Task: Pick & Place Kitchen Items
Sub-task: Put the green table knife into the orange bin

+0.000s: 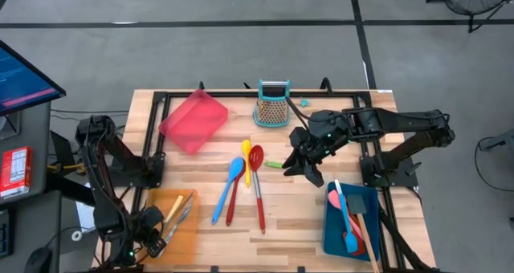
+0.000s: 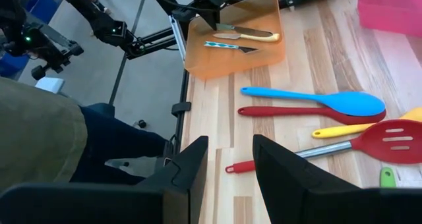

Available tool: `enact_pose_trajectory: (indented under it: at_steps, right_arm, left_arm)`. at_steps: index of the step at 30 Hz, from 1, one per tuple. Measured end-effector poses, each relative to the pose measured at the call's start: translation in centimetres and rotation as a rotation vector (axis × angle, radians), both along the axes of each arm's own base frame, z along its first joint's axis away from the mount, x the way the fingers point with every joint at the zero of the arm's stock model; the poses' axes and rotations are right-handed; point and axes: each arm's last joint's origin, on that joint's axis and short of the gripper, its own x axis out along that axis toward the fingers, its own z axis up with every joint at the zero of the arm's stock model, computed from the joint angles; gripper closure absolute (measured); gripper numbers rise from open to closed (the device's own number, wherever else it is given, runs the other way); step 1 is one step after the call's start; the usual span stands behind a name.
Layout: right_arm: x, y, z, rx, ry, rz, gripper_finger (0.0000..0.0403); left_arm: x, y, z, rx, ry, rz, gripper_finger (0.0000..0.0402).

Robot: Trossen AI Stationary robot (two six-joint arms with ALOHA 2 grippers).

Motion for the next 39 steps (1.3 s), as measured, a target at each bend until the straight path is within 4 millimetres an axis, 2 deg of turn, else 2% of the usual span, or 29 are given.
enact_pose_trajectory:
  at_steps: [6, 11, 17, 25, 39]
  right_arm:
    - [0.0, 0.1, 0.0, 0.0, 0.0, 0.002, 0.0285]
    - [0.0, 0.0, 0.0, 0.0, 0.0, 0.0, 0.0285]
    - [0.0, 0.0, 0.0, 0.0, 0.0, 0.0, 0.0285]
    - [0.0, 0.0, 0.0, 0.0, -0.001, 0.0, 0.0285]
    - [0.0, 0.0, 0.0, -0.002, -0.001, -0.003, 0.0285]
  left_arm:
    - [0.0, 0.0, 0.0, -0.001, 0.008, -0.003, 0.0399]
    - [0.3, -0.4, 1.8, 0.035, -0.077, 0.001, 0.0399]
    - [-0.1, -0.4, 1.5, 0.055, -0.055, -0.018, 0.04]
    - [-0.1, -1.1, 0.1, 0.089, 0.017, -0.025, 0.0399]
    - [2.4, -0.3, 0.4, 0.012, 0.165, 0.091, 0.0396]
